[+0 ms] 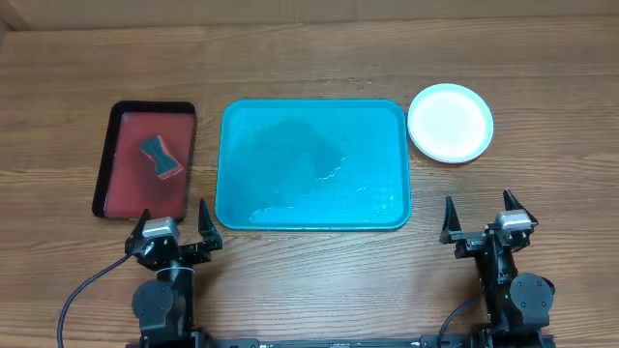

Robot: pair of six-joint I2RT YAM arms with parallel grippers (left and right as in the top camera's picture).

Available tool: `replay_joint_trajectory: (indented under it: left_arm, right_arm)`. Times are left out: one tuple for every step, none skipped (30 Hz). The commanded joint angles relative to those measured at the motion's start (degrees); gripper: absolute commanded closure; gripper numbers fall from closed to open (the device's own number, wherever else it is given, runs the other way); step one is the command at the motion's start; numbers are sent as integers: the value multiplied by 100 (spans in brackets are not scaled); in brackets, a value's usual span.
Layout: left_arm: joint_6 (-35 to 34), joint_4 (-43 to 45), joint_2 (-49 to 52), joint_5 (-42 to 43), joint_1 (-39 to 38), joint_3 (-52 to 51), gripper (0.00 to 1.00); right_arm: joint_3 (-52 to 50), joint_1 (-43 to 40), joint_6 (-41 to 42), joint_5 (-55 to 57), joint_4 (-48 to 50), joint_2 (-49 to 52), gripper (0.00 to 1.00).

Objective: Clean dirty plates on tray and stack at the side

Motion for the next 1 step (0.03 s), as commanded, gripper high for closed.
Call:
replay_joint_trajectory:
  left_arm:
    - [105,22,-74,-17,46,-37,0]
  right_arm:
    - [-59,26,-20,39,35,-68,0]
